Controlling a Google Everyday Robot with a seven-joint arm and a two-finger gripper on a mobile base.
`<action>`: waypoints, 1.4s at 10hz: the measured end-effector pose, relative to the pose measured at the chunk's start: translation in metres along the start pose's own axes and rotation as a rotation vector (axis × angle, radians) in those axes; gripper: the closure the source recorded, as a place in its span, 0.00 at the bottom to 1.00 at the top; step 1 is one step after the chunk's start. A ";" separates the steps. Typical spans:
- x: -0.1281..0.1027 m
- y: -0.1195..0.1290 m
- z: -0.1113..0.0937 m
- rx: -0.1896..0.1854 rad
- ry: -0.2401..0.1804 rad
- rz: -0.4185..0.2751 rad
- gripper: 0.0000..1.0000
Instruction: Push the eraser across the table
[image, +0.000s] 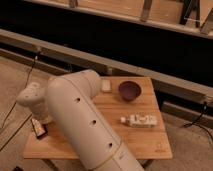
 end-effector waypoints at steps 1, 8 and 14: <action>0.001 0.016 -0.003 0.006 -0.006 -0.012 1.00; 0.014 0.128 -0.035 0.020 -0.052 -0.098 1.00; 0.014 0.131 -0.054 0.066 -0.095 -0.059 0.95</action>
